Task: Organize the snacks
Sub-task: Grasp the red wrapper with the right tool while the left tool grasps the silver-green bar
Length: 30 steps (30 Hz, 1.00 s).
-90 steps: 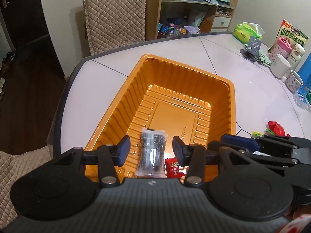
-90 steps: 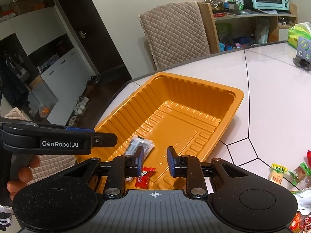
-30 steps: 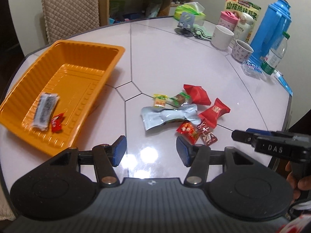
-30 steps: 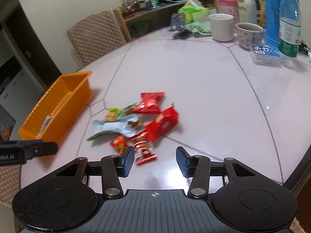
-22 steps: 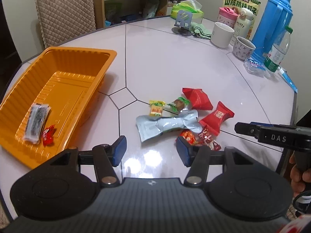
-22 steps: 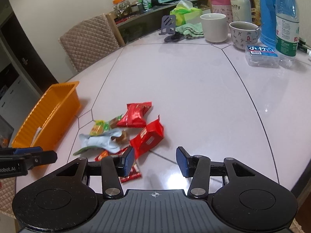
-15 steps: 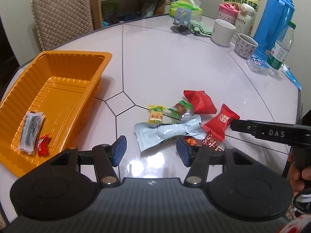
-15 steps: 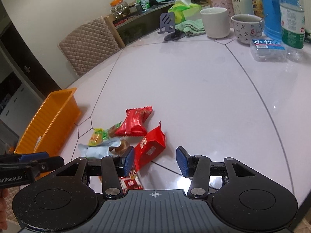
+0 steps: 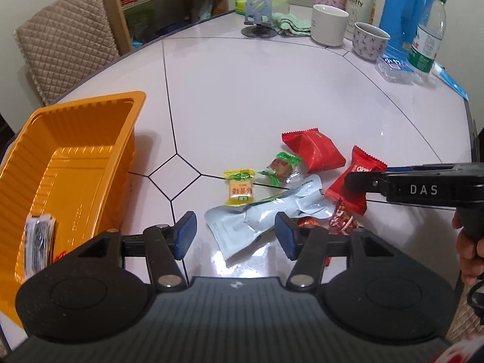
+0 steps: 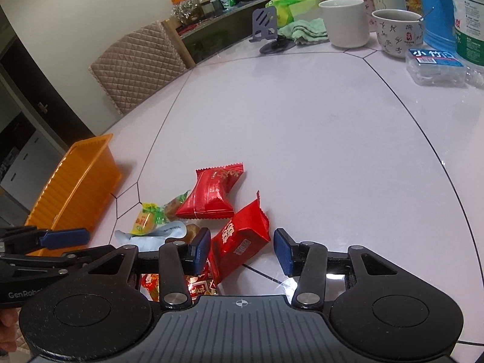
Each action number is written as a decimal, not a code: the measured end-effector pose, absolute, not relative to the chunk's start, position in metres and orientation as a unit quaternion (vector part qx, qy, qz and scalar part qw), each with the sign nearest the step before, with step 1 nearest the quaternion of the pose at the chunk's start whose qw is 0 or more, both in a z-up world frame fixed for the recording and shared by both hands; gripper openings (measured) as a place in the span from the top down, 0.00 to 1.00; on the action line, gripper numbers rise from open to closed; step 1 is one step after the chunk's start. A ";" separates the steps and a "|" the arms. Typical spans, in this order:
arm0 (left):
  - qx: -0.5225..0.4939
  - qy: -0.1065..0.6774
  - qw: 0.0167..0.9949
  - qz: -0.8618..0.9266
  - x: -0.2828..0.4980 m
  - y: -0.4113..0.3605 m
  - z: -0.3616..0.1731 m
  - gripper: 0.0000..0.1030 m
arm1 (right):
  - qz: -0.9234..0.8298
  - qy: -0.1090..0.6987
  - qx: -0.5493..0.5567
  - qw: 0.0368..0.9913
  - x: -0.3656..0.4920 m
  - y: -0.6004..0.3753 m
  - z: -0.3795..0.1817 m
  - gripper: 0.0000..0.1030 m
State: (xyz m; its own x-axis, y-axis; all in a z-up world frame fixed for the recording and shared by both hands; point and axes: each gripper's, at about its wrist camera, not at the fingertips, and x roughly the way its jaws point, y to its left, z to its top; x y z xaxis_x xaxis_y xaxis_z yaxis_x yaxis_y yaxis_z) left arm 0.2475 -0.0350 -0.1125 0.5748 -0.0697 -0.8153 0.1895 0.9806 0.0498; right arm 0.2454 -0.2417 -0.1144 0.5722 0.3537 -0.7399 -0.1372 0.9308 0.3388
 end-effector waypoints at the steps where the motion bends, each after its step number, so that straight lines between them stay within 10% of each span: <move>1: 0.069 0.455 0.884 -0.078 0.249 -0.035 -0.113 0.46 | 0.140 0.440 0.124 0.878 0.246 -0.242 -0.115 0.54; 8: 0.104 0.450 0.881 -0.105 0.256 -0.038 -0.116 0.44 | 0.144 0.434 0.131 0.880 0.245 -0.247 -0.113 0.76; 21: 0.195 0.432 0.855 -0.211 0.264 -0.056 -0.131 0.42 | 0.089 0.435 0.159 0.882 0.231 -0.288 -0.096 0.77; 30: 0.203 0.445 0.839 -0.237 0.266 -0.069 -0.138 0.63 | 0.074 0.437 0.166 0.881 0.221 -0.299 -0.093 0.77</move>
